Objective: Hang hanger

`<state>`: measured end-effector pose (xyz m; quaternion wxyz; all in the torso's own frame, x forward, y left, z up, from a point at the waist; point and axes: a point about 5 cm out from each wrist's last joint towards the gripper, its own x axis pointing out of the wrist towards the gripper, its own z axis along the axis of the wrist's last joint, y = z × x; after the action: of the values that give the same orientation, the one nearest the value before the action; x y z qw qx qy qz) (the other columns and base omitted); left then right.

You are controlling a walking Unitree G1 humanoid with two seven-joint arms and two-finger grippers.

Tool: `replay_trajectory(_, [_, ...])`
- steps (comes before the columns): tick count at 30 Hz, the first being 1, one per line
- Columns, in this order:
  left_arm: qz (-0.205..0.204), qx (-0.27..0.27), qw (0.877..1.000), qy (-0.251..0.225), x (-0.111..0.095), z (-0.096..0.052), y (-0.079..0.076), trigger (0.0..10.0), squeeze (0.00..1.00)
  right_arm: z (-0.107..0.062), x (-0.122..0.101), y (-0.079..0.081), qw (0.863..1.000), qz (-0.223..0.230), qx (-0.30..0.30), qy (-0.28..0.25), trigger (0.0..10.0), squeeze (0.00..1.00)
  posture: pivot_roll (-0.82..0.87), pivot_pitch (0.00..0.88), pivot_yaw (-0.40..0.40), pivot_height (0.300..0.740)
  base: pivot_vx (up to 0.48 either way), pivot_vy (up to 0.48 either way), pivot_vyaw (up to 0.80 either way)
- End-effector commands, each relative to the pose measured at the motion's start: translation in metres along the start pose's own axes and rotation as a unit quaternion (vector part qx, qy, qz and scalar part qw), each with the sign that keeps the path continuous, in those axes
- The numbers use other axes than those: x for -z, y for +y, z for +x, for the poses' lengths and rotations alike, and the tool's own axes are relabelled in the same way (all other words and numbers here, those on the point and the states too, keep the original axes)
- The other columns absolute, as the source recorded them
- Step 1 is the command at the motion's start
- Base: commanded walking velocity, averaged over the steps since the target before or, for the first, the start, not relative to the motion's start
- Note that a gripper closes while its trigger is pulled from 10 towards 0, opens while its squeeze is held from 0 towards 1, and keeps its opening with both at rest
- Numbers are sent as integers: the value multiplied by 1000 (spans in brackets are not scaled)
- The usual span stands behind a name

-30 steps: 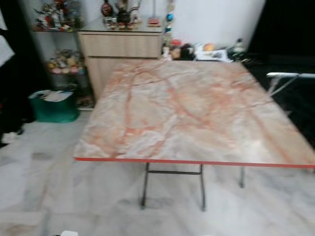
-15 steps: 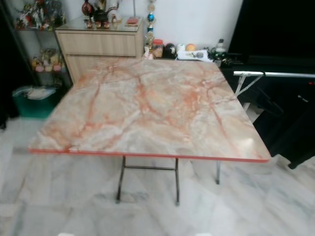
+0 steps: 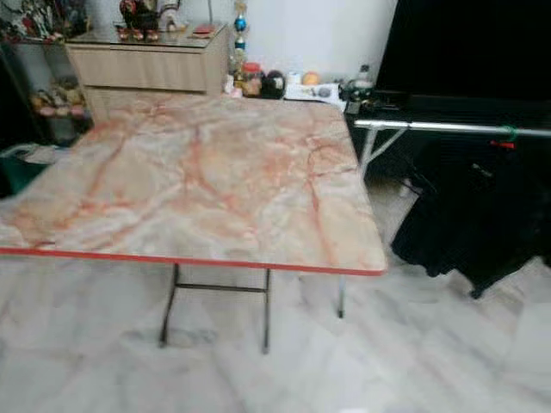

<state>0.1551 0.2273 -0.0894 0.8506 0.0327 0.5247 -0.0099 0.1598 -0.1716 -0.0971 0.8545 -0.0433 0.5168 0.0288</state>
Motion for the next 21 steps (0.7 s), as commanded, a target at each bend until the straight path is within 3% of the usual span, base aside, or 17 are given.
replay_trajectory(1, [-57, -39, 998, -15, 27, -3, -7, 10000, 0, -15, 3, -77, 982, 167, 57, -71, 10000, 0, 216, 8, -35, 740, 0, -480, 0])
replay_trajectory(11, [-57, -39, 997, -15, 26, -3, -7, 10000, 0, -15, 3, -77, 983, 162, 56, -69, 10000, 0, 215, 10, -35, 740, 0, -472, 0])
replay_trajectory(12, [-60, -44, 997, -4, 43, -9, 7, 10000, 0, -15, 2, -76, 981, 172, 53, -77, 10000, 0, 207, 23, -30, 740, 0, -398, 0])
replay_trajectory(13, [-61, -45, 997, -1, 48, -11, 11, 10000, 0, -15, 2, -75, 980, 175, 52, -79, 10000, 0, 207, 23, -30, 740, 0, -480, 0])
replay_trajectory(21, [-56, -47, 997, 8, 54, -13, 13, 10000, 0, -15, 6, -72, 979, 184, 50, -76, 10000, 0, 200, 9, -18, 740, 0, -457, 0])
